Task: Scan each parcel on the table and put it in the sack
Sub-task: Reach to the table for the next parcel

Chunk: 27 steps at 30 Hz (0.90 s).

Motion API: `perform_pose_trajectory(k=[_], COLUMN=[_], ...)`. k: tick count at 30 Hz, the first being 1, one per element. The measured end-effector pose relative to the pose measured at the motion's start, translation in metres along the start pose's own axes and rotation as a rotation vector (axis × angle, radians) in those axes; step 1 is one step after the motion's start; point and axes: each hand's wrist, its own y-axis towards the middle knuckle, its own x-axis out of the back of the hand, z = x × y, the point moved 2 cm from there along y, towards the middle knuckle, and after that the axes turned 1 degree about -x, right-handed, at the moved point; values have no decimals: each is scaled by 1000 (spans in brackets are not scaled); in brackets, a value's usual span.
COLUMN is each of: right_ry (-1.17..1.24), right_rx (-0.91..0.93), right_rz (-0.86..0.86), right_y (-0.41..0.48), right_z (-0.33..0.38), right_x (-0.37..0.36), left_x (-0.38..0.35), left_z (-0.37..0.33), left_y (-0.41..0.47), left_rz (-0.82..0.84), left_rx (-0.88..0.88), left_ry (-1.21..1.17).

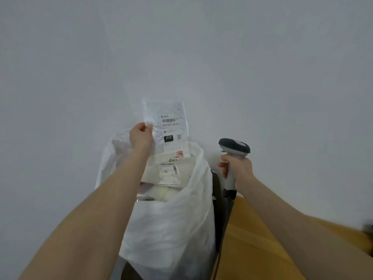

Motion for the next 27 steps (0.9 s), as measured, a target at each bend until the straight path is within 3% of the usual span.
perform_pose_trajectory(k=[8, 12, 18, 23, 27], right_ry=[-4, 38, 122, 113, 129], right_rx=[-66, -89, -122, -129, -162], right_rz=[-149, -204, -279, -514, -700], right_y=[38, 41, 28, 2, -29], right_z=[-28, -42, -49, -50, -57], right_x=[-13, -4, 45, 145, 245], left_x=[-39, -67, -156, -243, -297], left_z=[102, 89, 38, 24, 22], left_y=[30, 25, -33, -159, -277], left_rz=[445, 489, 642, 1006, 1232], left_rx=[152, -69, -408, -601, -658], left_ry=[553, 867, 736, 678, 697])
